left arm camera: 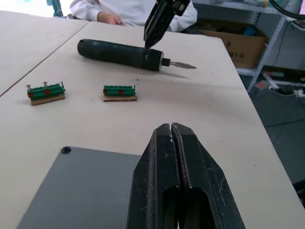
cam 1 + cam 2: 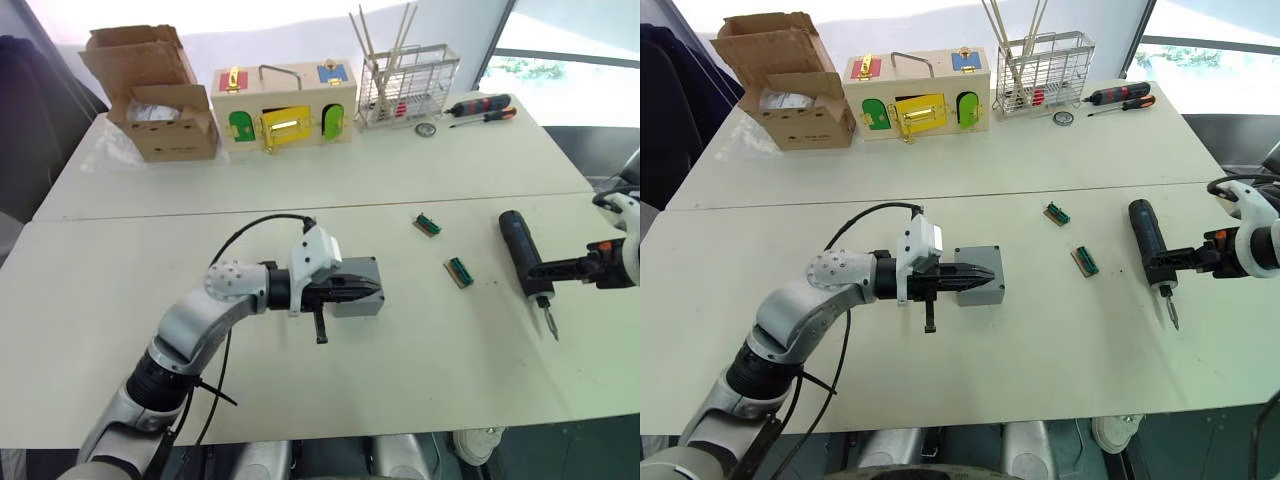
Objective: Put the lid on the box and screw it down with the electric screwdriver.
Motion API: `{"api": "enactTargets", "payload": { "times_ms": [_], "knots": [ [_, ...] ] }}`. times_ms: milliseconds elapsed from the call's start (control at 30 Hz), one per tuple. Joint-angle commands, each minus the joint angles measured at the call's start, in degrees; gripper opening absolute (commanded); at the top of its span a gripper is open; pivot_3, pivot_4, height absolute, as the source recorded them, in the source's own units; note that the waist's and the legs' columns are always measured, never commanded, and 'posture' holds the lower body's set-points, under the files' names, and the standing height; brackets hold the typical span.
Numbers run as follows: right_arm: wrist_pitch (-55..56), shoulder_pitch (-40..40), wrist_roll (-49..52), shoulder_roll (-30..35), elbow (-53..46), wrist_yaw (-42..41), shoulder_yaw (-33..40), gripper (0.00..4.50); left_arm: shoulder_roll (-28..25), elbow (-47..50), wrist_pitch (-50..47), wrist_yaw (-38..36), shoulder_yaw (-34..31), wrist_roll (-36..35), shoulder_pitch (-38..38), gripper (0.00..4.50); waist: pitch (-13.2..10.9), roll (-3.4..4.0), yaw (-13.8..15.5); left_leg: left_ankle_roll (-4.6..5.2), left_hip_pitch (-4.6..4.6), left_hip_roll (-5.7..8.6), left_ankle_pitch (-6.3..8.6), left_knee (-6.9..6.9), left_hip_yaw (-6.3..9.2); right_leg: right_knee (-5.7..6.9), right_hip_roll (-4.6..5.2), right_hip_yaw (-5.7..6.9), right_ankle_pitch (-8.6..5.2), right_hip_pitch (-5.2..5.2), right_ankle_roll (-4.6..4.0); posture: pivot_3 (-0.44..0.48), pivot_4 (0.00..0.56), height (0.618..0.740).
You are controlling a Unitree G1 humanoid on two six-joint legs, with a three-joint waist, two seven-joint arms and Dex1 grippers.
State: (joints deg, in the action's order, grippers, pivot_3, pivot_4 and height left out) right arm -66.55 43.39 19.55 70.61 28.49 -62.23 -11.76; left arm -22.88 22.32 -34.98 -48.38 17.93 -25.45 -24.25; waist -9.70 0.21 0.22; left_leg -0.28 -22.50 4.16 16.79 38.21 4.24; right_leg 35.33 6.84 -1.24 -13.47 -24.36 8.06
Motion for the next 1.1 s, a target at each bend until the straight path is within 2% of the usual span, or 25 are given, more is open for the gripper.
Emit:
{"api": "enactTargets", "payload": {
  "times_ms": [33, 233, 367, 467, 667, 967, 1033, 1100],
  "knots": [
    [3.5, 3.9, -4.8, -0.7, 5.1, -4.3, -4.0, 4.48, 1.3, 2.0, 1.0, 1.7, 0.2, 0.5, 0.5, 0.00, 0.0, 0.01, 0.1, -0.05, 0.00, 0.00, -0.03, 0.00, 0.00, 0.01, 0.00, 0.00, 0.00, -0.01, 0.00, 0.000, 0.150, 0.734],
    [12.4, 13.1, -15.6, -4.2, 18.8, -11.7, -12.7, 4.48, 2.7, 2.1, 1.9, 3.6, 1.2, 1.6, 1.5, 0.00, 0.0, 0.00, 0.3, -0.26, -0.01, 0.06, -0.15, 0.02, -0.06, 0.01, 0.02, -0.03, 0.00, -0.01, 0.00, 0.000, 0.150, 0.734],
    [17.4, 19.2, -22.6, -9.1, 28.7, -14.9, -16.7, 4.48, 3.4, 1.6, 3.0, 5.5, 2.0, 3.4, 3.3, 0.00, 0.0, 0.00, 0.1, -0.28, 0.00, 0.08, -0.16, 0.01, -0.07, 0.00, 0.01, -0.03, 0.00, -0.01, 0.00, 0.000, 0.150, 0.734],
    [20.0, 21.7, -27.0, -11.9, 33.8, -18.7, -18.9, 3.74, 3.8, 1.9, 3.2, 6.8, 1.8, 4.2, 4.5, 0.00, 0.0, 0.01, 0.0, -0.30, 0.00, 0.08, -0.17, 0.00, -0.05, 0.01, 0.01, -0.02, 0.00, -0.02, 0.00, 0.000, 0.150, 0.734],
    [22.0, 21.3, -32.2, -14.8, 39.1, -21.1, -19.6, 1.76, 4.0, 2.8, 3.0, 8.9, 1.1, 4.5, 5.8, 0.00, 0.0, 0.00, 0.6, -0.32, -0.01, 0.09, -0.17, 0.01, 0.03, 0.02, 0.02, -0.01, 0.00, -0.02, 0.00, 0.000, 0.150, 0.734],
    [22.1, 19.5, -34.8, -16.0, 39.2, -21.9, -17.3, 1.75, 3.4, 2.8, 2.9, 8.9, 0.7, 4.3, 5.7, 0.00, 0.0, -0.05, 0.5, -0.36, 0.00, 0.11, -0.19, 0.03, 0.15, 0.02, 0.02, 0.05, 0.00, 0.06, 0.00, 0.000, 0.150, 0.734],
    [22.8, 20.8, -32.6, -15.7, 39.1, -15.9, -12.5, 1.75, 2.8, 2.3, 2.7, 8.0, 0.2, 4.0, 4.5, 0.00, 0.0, -0.08, 0.5, -0.36, 0.00, 0.11, -0.20, 0.03, 0.15, 0.02, 0.02, 0.06, 0.00, 0.07, 0.00, 0.000, 0.150, 0.734],
    [25.1, 23.2, -27.9, -15.1, 36.8, -10.3, -4.6, 1.75, 1.8, 1.3, 2.5, 6.6, -0.6, 3.5, 3.0, 0.00, 0.0, -0.08, 0.3, -0.38, 0.00, 0.11, -0.21, 0.05, 0.13, 0.02, 0.02, 0.04, 0.01, 0.08, -0.01, 0.000, 0.150, 0.734]
  ]
}}
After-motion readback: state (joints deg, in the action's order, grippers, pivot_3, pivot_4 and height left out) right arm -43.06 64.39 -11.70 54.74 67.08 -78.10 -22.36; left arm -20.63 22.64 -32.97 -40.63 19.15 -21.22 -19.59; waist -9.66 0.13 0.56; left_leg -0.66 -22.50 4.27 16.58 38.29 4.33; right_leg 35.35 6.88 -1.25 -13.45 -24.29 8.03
